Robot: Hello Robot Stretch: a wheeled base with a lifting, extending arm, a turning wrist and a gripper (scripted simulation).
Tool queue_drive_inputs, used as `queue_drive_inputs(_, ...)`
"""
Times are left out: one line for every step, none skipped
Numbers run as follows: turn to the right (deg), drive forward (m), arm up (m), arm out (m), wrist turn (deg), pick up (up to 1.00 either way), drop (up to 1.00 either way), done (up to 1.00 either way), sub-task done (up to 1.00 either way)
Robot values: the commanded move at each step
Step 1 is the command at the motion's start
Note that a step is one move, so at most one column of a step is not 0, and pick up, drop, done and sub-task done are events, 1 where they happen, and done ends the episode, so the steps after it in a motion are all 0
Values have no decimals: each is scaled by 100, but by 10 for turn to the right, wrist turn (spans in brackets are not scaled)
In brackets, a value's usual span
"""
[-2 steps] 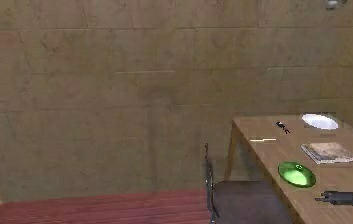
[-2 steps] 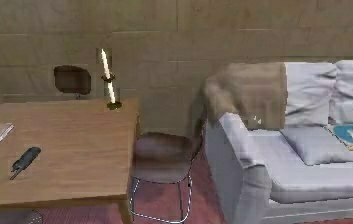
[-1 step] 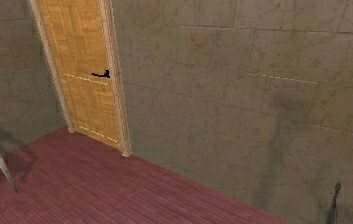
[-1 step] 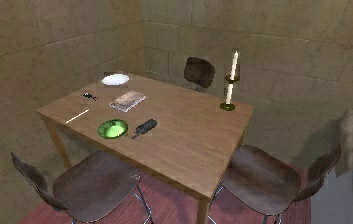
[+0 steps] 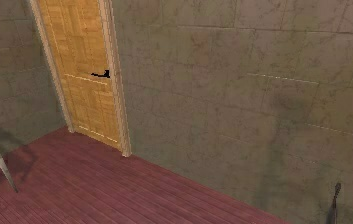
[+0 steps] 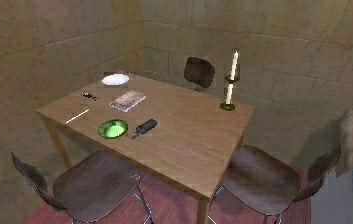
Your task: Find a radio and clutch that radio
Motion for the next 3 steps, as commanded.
queue_drive_inputs(0,0,34,0,0,0,0,0,0)
queue_drive_inputs(0,0,0,50,0,0,0,0,0)
queue_drive_inputs(0,0,0,0,450,0,0,0,0)
